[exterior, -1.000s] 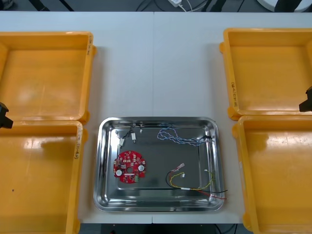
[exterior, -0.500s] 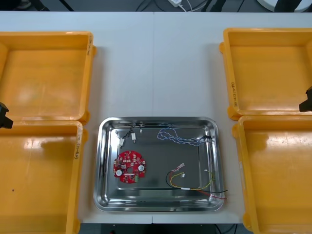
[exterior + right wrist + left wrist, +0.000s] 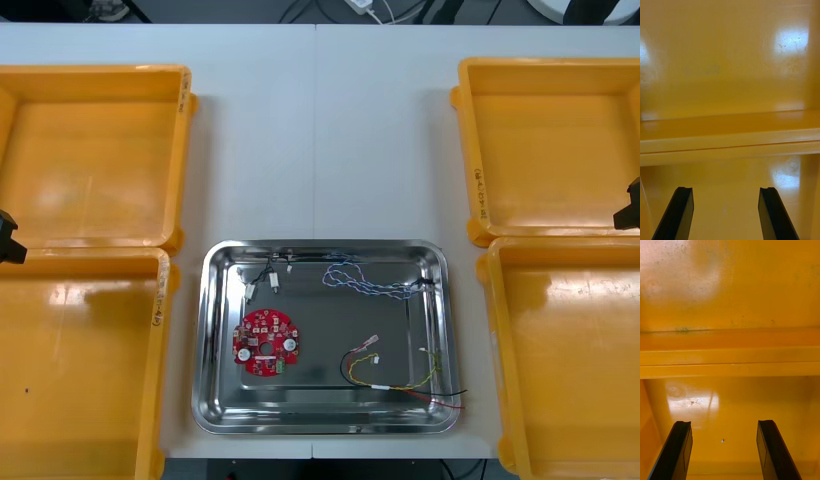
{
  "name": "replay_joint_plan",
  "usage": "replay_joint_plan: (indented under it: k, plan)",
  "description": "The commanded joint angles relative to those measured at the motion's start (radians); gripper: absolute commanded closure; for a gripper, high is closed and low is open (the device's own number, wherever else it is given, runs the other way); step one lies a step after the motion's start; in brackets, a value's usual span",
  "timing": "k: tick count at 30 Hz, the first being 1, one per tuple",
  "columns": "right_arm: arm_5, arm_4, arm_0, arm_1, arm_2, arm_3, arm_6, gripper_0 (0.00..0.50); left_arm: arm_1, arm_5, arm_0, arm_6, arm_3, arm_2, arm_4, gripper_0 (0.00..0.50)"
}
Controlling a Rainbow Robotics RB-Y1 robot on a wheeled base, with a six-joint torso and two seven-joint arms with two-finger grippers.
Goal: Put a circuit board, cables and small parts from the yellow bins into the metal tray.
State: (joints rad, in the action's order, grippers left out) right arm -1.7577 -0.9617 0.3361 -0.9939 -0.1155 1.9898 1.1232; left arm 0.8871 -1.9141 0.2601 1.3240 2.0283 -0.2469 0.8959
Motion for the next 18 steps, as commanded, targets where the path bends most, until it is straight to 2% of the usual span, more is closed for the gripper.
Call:
replay_joint_plan:
  k: [1,18]
  plan:
    - [0.007,0.003,-0.006,-0.049,-0.035,0.009,-0.002,0.000,0.049,-0.006,-0.013,0.075,0.010,-0.032,0.008,0.000]
    - [0.007,0.003,-0.006,-0.049,-0.035,0.009,-0.002,0.000,0.049,-0.006,-0.013,0.075,0.010,-0.032,0.008,0.000]
